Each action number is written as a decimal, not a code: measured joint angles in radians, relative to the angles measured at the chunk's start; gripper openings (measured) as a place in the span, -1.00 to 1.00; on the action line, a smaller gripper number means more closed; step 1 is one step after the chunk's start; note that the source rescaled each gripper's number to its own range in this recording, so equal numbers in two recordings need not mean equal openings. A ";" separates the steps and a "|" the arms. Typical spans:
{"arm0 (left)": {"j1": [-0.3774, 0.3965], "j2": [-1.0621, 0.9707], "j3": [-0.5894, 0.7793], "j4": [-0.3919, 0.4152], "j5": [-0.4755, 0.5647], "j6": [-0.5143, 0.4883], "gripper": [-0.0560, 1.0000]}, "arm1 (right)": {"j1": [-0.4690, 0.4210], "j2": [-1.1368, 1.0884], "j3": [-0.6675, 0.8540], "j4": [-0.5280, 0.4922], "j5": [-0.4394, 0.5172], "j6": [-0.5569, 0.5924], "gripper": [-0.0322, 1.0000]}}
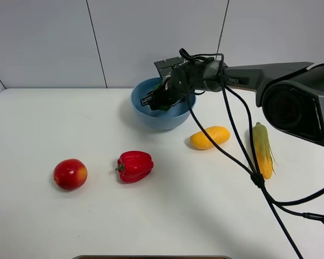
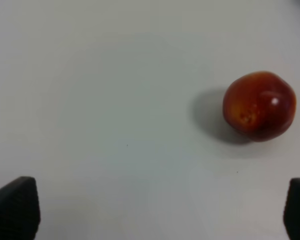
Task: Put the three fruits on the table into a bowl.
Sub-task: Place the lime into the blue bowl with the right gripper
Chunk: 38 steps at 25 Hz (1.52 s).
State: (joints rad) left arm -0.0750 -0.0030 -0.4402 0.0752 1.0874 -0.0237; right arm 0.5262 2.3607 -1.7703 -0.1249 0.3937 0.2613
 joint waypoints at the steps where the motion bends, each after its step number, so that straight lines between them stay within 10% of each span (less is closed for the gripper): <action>1: 0.000 0.000 0.000 0.000 0.000 0.000 1.00 | 0.000 0.001 0.000 0.000 -0.001 0.000 -0.70; 18: 0.000 0.000 0.000 0.000 0.000 0.001 1.00 | 0.012 0.003 0.000 0.000 -0.008 0.000 -0.66; 29: 0.000 0.000 0.000 0.000 0.000 0.001 1.00 | 0.017 0.003 -0.002 0.000 -0.009 -0.034 0.84; 38: 0.000 0.000 0.000 0.000 0.000 0.001 1.00 | 0.017 -0.054 -0.002 -0.001 -0.004 -0.034 0.99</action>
State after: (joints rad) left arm -0.0750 -0.0030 -0.4402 0.0752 1.0874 -0.0229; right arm 0.5430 2.3064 -1.7723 -0.1263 0.3893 0.2273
